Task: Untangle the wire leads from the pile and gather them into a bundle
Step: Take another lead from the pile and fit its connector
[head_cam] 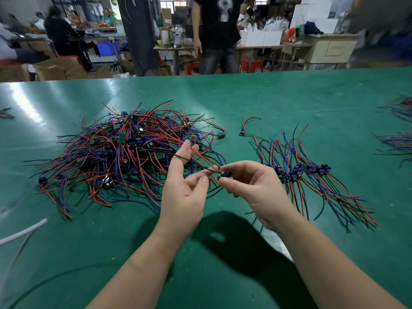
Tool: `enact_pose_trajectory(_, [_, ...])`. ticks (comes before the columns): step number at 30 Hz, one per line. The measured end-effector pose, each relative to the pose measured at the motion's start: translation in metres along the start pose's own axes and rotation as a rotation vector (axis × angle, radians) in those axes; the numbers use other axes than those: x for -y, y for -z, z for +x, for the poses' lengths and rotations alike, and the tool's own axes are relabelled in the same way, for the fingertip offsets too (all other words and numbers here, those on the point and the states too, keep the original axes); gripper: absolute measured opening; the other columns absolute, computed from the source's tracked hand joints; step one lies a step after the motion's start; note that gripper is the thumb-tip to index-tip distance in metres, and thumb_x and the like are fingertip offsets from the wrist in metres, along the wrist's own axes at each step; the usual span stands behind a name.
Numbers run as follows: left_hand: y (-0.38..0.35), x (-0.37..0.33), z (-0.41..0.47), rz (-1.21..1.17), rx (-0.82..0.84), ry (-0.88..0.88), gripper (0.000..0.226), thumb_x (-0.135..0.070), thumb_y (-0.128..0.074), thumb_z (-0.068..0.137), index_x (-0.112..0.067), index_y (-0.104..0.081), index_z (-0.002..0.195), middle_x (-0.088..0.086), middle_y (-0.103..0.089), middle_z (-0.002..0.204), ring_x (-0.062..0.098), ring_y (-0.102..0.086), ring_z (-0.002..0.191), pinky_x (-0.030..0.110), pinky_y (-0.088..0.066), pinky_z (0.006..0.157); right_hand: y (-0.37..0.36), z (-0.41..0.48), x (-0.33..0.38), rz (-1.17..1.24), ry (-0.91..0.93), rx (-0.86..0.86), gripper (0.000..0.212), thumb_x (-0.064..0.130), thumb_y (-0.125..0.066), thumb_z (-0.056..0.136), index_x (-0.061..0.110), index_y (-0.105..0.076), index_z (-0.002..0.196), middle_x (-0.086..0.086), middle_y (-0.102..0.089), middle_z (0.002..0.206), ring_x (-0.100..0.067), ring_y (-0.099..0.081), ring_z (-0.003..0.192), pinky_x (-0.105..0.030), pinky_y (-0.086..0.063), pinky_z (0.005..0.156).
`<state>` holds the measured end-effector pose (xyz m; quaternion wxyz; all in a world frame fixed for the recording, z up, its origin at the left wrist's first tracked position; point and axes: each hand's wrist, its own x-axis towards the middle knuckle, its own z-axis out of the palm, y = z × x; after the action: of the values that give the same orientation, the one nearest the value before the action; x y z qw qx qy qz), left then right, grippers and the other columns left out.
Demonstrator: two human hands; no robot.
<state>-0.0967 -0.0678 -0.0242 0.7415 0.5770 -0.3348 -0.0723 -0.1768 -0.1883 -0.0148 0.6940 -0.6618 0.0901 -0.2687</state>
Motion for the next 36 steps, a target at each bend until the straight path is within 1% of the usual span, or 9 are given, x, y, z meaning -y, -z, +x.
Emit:
enact_pose_trajectory(3, [-0.004, 0.003, 0.001, -0.021, -0.065, 0.178, 0.05, 0.0, -0.056, 0.092, -0.019, -0.04, 0.135, -0.005, -0.058, 0.126, 0.013, -0.066, 0.104, 0.025, -0.051, 0.09, 0.001, 0.002, -0.001, 0.039, 0.045, -0.093, 0.021, -0.005, -0.076, 0.068, 0.008, -0.066, 0.082, 0.005, -0.068, 0.066, -0.003, -0.058, 0.058, -0.013, -0.045, 0.055])
enact_pose_trajectory(5, [-0.006, 0.004, 0.0, 0.034, -0.022, 0.238, 0.028, -0.009, -0.058, 0.092, -0.016, -0.06, 0.119, -0.003, -0.068, 0.113, 0.009, -0.065, 0.102, 0.02, -0.05, 0.089, 0.001, 0.001, -0.002, 0.022, 0.093, -0.11, 0.024, 0.008, -0.08, 0.062, 0.011, -0.064, 0.08, 0.005, -0.069, 0.067, -0.006, -0.059, 0.06, -0.016, -0.049, 0.059])
enact_pose_trajectory(8, [-0.006, 0.003, -0.003, 0.148, 0.059, 0.174, 0.022, -0.022, -0.056, 0.095, -0.024, -0.075, 0.084, -0.001, -0.07, 0.081, 0.006, -0.059, 0.077, 0.013, -0.046, 0.074, -0.001, -0.001, -0.004, -0.099, 0.133, -0.094, 0.032, 0.026, -0.083, 0.056, 0.014, -0.061, 0.077, 0.001, -0.066, 0.066, -0.011, -0.058, 0.061, -0.025, -0.048, 0.06])
enact_pose_trajectory(12, [-0.003, -0.001, -0.003, 0.121, 0.085, 0.166, 0.036, -0.038, -0.059, 0.089, -0.013, -0.071, 0.067, -0.01, -0.053, 0.054, 0.004, -0.046, 0.053, 0.015, -0.038, 0.055, -0.002, -0.002, -0.006, -0.28, 0.17, -0.079, 0.035, 0.026, -0.088, 0.059, 0.018, -0.058, 0.074, -0.002, -0.064, 0.066, -0.011, -0.055, 0.061, -0.031, -0.045, 0.058])
enact_pose_trajectory(15, [-0.002, -0.003, -0.003, 0.039, 0.098, 0.197, 0.013, -0.02, -0.068, 0.085, -0.015, -0.078, 0.078, 0.0, -0.075, 0.079, 0.006, -0.067, 0.075, 0.013, -0.048, 0.072, -0.002, -0.003, -0.006, -0.303, 0.205, -0.032, 0.03, 0.015, -0.085, 0.064, 0.019, -0.057, 0.075, 0.01, -0.063, 0.065, -0.004, -0.055, 0.06, -0.023, -0.045, 0.056])
enact_pose_trajectory(19, [-0.002, -0.002, -0.002, -0.052, 0.009, 0.257, 0.007, -0.008, -0.072, 0.08, -0.009, -0.076, 0.075, 0.006, -0.074, 0.075, 0.009, -0.066, 0.069, 0.015, -0.049, 0.066, -0.006, -0.004, -0.006, -0.231, 0.157, 0.026, 0.027, 0.017, -0.082, 0.064, 0.024, -0.058, 0.075, 0.006, -0.062, 0.067, -0.011, -0.056, 0.064, -0.036, -0.051, 0.063])
enact_pose_trajectory(24, [-0.005, -0.012, 0.002, -0.24, -0.052, 0.28, 0.015, -0.026, -0.067, 0.071, -0.014, -0.077, 0.073, 0.007, -0.075, 0.083, 0.013, -0.068, 0.079, 0.019, -0.053, 0.073, -0.007, -0.003, -0.001, -0.007, 0.079, 0.062, 0.033, -0.002, -0.08, 0.067, 0.016, -0.055, 0.08, 0.001, -0.064, 0.065, -0.018, -0.063, 0.06, -0.022, -0.049, 0.057])
enact_pose_trajectory(31, [0.002, -0.022, 0.01, -0.497, -0.145, 0.378, 0.018, -0.017, -0.048, 0.095, -0.009, -0.064, 0.097, 0.005, -0.074, 0.083, 0.014, -0.069, 0.064, 0.022, -0.056, 0.06, 0.0, -0.01, 0.011, 0.151, -0.353, 0.312, 0.018, 0.013, -0.075, 0.063, 0.017, -0.058, 0.062, -0.01, -0.06, 0.058, -0.018, -0.064, 0.045, -0.017, -0.042, 0.037])
enact_pose_trajectory(36, [0.002, -0.024, 0.006, -0.369, 0.012, 0.491, 0.022, -0.019, -0.045, 0.098, -0.012, -0.065, 0.098, 0.0, -0.073, 0.079, 0.005, -0.061, 0.053, 0.018, -0.049, 0.046, 0.002, -0.007, 0.011, 0.098, -0.372, 0.282, 0.026, 0.038, -0.066, 0.069, 0.014, -0.063, 0.076, -0.004, -0.062, 0.063, -0.012, -0.061, 0.051, -0.018, -0.047, 0.05])
